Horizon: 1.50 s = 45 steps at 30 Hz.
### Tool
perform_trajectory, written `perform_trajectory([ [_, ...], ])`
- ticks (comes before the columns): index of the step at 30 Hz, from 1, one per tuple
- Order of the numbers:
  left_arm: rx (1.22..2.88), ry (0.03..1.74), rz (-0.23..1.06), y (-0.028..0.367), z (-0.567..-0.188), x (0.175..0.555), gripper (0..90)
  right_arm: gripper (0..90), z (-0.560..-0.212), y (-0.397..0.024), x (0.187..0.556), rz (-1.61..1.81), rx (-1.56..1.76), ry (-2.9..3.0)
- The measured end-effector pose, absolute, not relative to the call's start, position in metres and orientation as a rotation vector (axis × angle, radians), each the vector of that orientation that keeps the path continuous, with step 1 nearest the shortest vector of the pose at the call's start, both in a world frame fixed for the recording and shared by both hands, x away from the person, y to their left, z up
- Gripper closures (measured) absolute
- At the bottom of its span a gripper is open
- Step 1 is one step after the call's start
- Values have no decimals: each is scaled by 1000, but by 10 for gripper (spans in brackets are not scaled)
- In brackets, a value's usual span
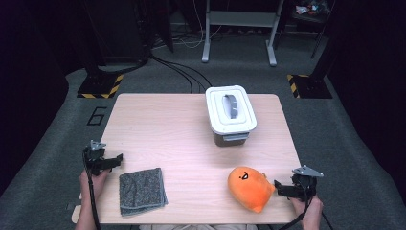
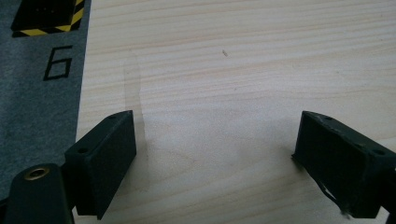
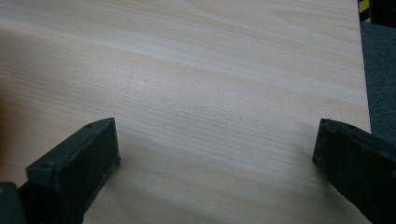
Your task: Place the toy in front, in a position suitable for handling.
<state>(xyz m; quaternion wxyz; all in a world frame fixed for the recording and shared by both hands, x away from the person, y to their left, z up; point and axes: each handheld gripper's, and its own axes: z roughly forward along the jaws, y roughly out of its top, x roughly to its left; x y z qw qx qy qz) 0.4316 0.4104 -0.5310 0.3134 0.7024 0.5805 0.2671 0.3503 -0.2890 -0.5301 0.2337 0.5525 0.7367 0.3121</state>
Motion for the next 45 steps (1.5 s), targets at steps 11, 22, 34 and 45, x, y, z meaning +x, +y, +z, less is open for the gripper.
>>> perform_trajectory([
  [11,1852,1532,702,410,-531,432,124,0,-530,-289,351,861,1514,2030],
  [22,1853,1530,706,410,-531,432,124,0,-530,-289,352,857,1517,2030],
  [34,1854,1532,702,410,-531,432,124,0,-529,-288,352,849,1531,2041],
  [45,1852,1533,706,410,-531,432,125,0,-525,-288,357,823,1530,2082],
])
